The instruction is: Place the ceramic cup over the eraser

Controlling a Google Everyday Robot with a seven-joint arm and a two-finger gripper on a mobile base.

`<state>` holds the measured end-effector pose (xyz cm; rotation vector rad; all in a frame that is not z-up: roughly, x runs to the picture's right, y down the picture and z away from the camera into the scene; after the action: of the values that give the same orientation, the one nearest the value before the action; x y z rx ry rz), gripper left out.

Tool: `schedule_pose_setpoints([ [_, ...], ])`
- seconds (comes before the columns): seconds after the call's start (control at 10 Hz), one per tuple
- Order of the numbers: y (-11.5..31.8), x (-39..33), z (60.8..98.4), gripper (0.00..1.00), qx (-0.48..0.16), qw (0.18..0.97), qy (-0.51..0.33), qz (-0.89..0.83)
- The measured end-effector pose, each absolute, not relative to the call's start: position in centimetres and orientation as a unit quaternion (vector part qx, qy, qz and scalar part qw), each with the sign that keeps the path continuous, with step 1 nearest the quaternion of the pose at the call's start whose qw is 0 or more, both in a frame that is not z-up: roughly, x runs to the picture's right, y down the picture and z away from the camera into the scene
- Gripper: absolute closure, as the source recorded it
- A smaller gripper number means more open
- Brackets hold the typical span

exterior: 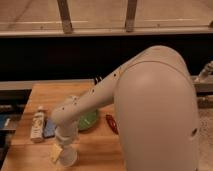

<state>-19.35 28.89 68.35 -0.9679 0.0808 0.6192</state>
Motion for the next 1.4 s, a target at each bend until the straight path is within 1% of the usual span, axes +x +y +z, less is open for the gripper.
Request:
schedule_pose_setpoints([
  [0.1, 28.98, -19.44, 68.36, 0.29, -0.458, 0.839, 0.038, 0.292],
  [0.2, 29.09, -19.55, 68.42, 0.41, -0.46, 0.838, 0.037, 0.291],
  [0.5, 29.25, -19.77, 68.52, 0.7, -0.463, 0.839, 0.037, 0.285],
  [0.6, 29.3, -19.86, 68.49, 0.82, -0.463, 0.839, 0.038, 0.282],
  [0.8, 29.29, -19.92, 68.45, 0.97, -0.463, 0.84, 0.038, 0.281],
  [0.9, 29.25, -19.93, 68.44, 1.0, -0.462, 0.84, 0.038, 0.281],
  [1.4, 29.15, -19.91, 68.38, 1.0, -0.462, 0.841, 0.038, 0.28],
])
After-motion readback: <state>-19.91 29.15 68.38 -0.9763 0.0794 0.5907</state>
